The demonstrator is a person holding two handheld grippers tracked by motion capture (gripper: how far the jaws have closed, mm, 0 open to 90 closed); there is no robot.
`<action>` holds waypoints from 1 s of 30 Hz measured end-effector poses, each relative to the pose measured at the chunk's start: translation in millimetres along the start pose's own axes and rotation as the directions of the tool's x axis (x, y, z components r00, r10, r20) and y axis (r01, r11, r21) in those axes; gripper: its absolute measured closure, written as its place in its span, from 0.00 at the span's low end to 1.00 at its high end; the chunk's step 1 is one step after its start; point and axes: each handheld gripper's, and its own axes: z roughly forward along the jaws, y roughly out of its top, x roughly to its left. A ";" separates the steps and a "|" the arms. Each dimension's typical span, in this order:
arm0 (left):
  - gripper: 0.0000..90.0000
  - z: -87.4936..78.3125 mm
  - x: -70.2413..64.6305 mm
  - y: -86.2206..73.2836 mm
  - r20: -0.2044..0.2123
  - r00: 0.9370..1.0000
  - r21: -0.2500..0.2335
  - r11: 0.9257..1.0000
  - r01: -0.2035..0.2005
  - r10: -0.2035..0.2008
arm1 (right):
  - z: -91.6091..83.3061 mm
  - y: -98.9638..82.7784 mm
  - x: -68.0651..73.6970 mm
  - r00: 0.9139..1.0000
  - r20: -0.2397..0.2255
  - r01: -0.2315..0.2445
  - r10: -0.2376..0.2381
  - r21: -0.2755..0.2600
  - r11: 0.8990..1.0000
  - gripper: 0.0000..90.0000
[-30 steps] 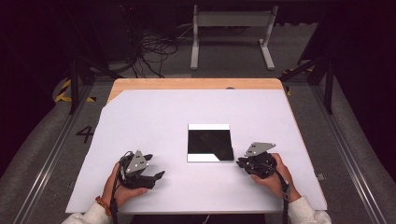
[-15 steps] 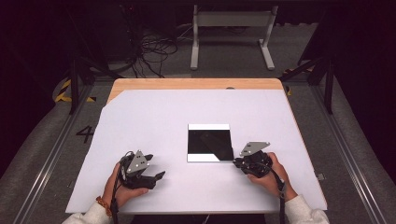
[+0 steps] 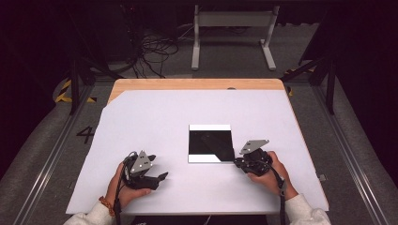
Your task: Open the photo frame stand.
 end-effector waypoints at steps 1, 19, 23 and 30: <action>0.26 0.3 -0.5 0.0 0.001 1.000 0.002 1.000 0.001 -0.001 | 0.3 0.7 -0.1 1.000 0.001 0.003 -0.003 0.000 1.000 0.91; 0.26 1.2 -3.0 0.6 0.000 1.000 0.015 1.000 -0.015 0.015 | 2.8 10.8 -5.0 1.000 -0.019 -0.001 0.003 0.057 0.998 0.89; 0.26 1.9 -3.5 0.7 0.002 1.000 0.020 1.000 -0.017 0.017 | 2.8 7.1 -7.5 0.999 -0.043 -0.029 0.030 0.025 0.999 0.86; 0.26 2.9 -4.0 1.4 0.000 1.000 0.029 0.999 -0.020 0.020 | 3.5 3.5 -11.4 0.994 -0.074 -0.081 0.080 -0.011 0.997 0.86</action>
